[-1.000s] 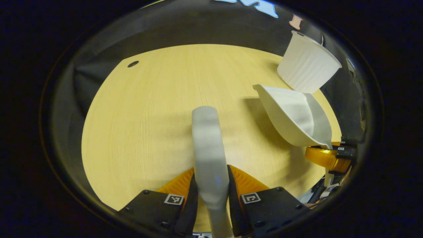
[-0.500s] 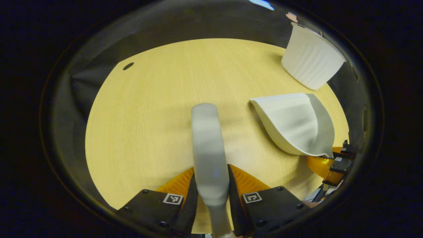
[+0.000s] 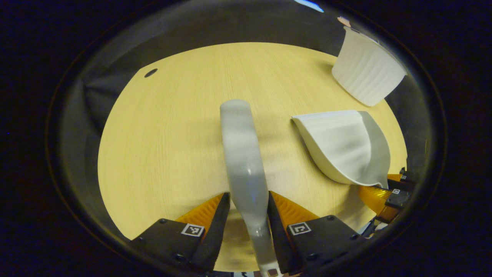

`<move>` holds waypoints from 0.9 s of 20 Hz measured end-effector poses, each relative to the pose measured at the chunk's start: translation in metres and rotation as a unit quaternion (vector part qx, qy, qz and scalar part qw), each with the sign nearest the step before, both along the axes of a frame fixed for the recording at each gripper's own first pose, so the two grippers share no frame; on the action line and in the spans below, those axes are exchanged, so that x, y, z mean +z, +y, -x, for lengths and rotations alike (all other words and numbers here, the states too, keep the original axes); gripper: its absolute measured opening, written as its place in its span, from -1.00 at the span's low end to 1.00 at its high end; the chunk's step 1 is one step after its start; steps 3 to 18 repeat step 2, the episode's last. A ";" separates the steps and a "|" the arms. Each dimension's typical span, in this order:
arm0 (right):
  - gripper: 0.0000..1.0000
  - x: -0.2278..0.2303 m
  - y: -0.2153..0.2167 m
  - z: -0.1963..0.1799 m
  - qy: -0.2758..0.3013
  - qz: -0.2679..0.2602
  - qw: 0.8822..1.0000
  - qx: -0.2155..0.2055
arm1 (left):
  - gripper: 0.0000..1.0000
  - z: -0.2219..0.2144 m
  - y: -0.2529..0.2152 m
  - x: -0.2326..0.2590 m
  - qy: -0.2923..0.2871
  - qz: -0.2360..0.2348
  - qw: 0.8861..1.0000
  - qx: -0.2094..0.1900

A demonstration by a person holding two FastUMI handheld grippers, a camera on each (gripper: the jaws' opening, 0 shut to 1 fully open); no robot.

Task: Pick up the small broom and dustpan from the desktop, sweep the trash into the dustpan with the broom, and then empty the trash into the garbage bin.

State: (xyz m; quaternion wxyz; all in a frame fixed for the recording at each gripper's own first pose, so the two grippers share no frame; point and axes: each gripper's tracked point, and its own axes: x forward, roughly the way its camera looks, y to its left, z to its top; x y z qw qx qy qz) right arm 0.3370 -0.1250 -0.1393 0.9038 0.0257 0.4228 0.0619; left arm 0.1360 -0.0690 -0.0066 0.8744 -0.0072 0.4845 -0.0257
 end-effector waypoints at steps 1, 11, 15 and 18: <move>-0.05 0.001 -0.001 0.002 -0.002 0.000 1.000 0.003 | 0.35 -0.002 -0.009 0.003 -0.002 0.003 1.000 0.002; 0.02 0.006 -0.003 0.002 -0.004 -0.001 1.000 0.006 | 0.46 -0.004 -0.020 0.006 -0.006 0.008 1.000 0.004; 0.02 0.006 -0.003 0.002 -0.004 -0.001 1.000 0.006 | 0.46 -0.004 -0.020 0.006 -0.006 0.008 1.000 0.004; 0.02 0.006 -0.003 0.002 -0.004 -0.001 1.000 0.006 | 0.46 -0.004 -0.020 0.006 -0.006 0.008 1.000 0.004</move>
